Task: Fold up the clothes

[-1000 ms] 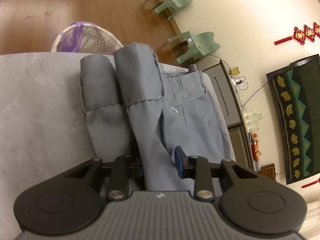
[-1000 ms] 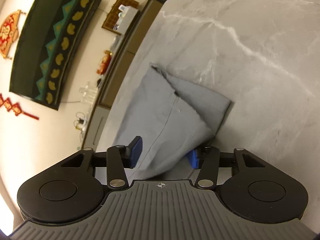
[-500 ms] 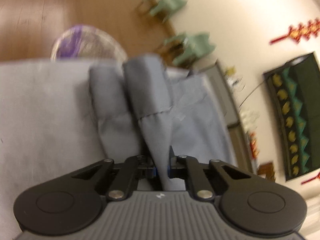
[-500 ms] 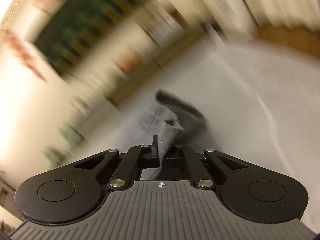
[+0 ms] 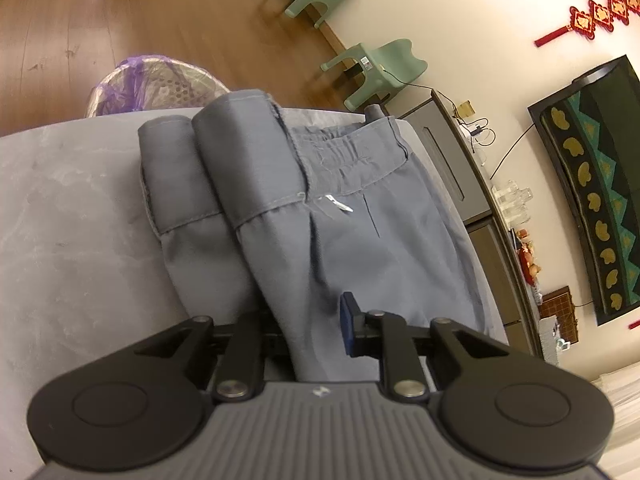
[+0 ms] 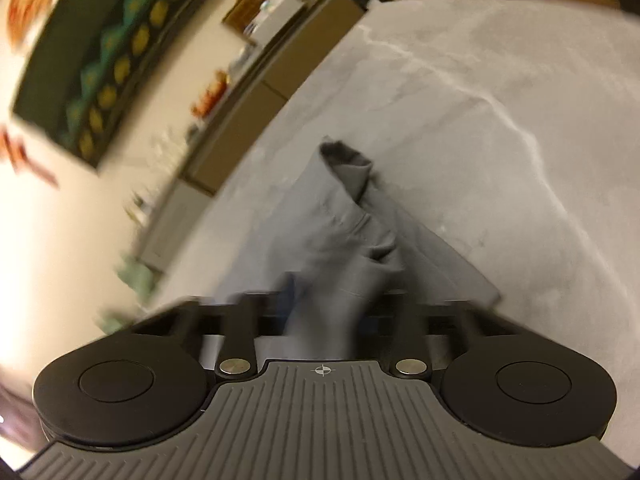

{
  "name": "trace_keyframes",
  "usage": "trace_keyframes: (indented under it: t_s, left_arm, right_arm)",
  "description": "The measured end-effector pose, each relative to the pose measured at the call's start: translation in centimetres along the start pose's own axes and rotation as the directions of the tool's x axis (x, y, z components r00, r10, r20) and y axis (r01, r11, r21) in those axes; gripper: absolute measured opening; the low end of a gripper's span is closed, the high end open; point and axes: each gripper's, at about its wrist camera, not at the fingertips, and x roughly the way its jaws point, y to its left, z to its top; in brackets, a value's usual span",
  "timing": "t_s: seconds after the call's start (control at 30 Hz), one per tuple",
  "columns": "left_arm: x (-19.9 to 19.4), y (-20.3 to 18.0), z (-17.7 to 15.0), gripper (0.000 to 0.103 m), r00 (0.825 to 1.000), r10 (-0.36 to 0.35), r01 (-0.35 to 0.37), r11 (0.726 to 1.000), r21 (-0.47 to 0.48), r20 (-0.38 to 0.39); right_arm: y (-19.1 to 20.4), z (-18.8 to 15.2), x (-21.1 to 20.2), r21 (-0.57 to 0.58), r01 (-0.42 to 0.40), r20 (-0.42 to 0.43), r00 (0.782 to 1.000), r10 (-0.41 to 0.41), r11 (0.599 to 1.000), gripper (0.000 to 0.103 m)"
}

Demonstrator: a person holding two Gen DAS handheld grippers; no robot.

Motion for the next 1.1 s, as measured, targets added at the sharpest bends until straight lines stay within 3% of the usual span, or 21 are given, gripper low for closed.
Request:
trace_keyframes:
  t_s: [0.1, 0.13, 0.2, 0.27, 0.3, 0.33, 0.37, 0.4, 0.43, 0.47, 0.5, 0.57, 0.7, 0.83, 0.93, 1.03, 1.1]
  left_arm:
    - [0.2, -0.5, -0.1, 0.017, 1.000, 0.022, -0.022, 1.000, 0.009, 0.013]
    - [0.3, -0.4, -0.1, 0.017, 1.000, 0.023, -0.023, 1.000, -0.002, 0.014]
    - [0.3, 0.0, -0.1, 0.016, 1.000, 0.013, -0.012, 0.999, -0.030, 0.014]
    - [0.3, 0.4, -0.1, 0.015, 1.000, 0.003, -0.002, 0.999, -0.054, 0.011]
    - [0.3, 0.6, 0.0, 0.014, 1.000, 0.000, 0.000, 0.998, -0.059, 0.009]
    - [0.4, 0.8, 0.0, 0.014, 1.000, -0.002, 0.002, 0.998, -0.062, 0.008]
    - [0.4, 0.7, 0.0, 0.014, 1.000, -0.001, 0.001, 0.998, -0.056, 0.009]
    - [0.5, 0.4, 0.0, 0.014, 1.000, 0.005, -0.005, 0.999, -0.040, 0.010]
    - [0.7, 0.1, 0.0, 0.014, 1.000, 0.010, -0.009, 1.000, -0.023, 0.010]
    - [0.8, -0.2, -0.1, 0.014, 1.000, 0.012, -0.012, 1.000, -0.007, 0.008]
    - [1.0, -0.5, -0.2, 0.014, 1.000, 0.013, -0.013, 1.000, 0.008, 0.005]
    - [1.2, -0.8, -0.3, 0.014, 1.000, 0.013, -0.013, 1.000, 0.016, 0.002]
    - [1.3, -1.1, -0.5, 0.014, 1.000, 0.026, -0.026, 1.000, 0.004, 0.010]
    - [1.1, -1.0, -0.3, 0.014, 0.999, 0.033, -0.032, 0.999, -0.006, 0.023]
    - [0.7, -0.6, 0.0, 0.013, 0.999, 0.032, -0.031, 0.999, -0.032, 0.043]
    - [-0.1, -0.4, 0.3, 0.018, 0.997, -0.021, 0.025, 0.998, -0.058, 0.074]
    - [-1.1, -0.1, 0.6, 0.027, 0.988, -0.109, 0.118, 0.990, -0.082, 0.108]
  right_arm:
    - [5.8, 2.6, 0.2, -0.111, -0.064, 0.035, 0.997, 0.068, 0.992, 0.002]
    - [8.9, 3.8, -1.0, -0.158, -0.159, 0.066, 0.983, 0.172, 0.974, 0.001]
    - [13.7, 5.7, -4.3, -0.248, -0.331, 0.126, 0.921, 0.369, 0.910, 0.000]
    - [15.6, 6.4, -8.2, -0.340, -0.448, 0.191, 0.828, 0.528, 0.827, 0.000]
    - [15.8, 6.6, -9.6, -0.369, -0.473, 0.215, 0.794, 0.568, 0.800, 0.000]
    - [14.4, 6.6, -9.7, -0.348, -0.438, 0.232, 0.816, 0.529, 0.829, 0.000]
    - [12.6, 6.4, -9.1, -0.317, -0.384, 0.235, 0.854, 0.464, 0.867, 0.000]
    - [10.0, 5.9, -7.1, -0.262, -0.283, 0.200, 0.920, 0.338, 0.923, 0.000]
    - [7.4, 5.3, -5.0, -0.208, -0.179, 0.153, 0.965, 0.213, 0.962, 0.000]
    - [4.6, 4.4, -2.5, -0.152, -0.084, 0.089, 0.991, 0.098, 0.985, 0.000]
    - [2.2, 3.6, -0.4, -0.106, 0.006, 0.025, 1.000, -0.004, 0.994, 0.000]
    - [0.6, 2.6, 1.4, -0.076, 0.065, -0.038, 0.997, -0.068, 0.995, 0.000]
    - [1.3, 1.9, 1.6, -0.132, 0.070, -0.037, 0.997, -0.075, 0.989, 0.000]
    - [1.0, 2.4, 0.8, -0.097, 0.063, -0.019, 0.998, -0.065, 0.993, 0.000]
    - [0.6, 2.0, 0.5, -0.139, 0.134, -0.032, 0.990, -0.140, 0.981, 0.000]
    - [1.0, 1.2, 1.0, -0.199, 0.183, -0.041, 0.980, -0.195, 0.963, 0.001]
    - [1.4, 1.0, 1.1, -0.215, 0.207, -0.035, 0.975, -0.219, 0.954, 0.005]
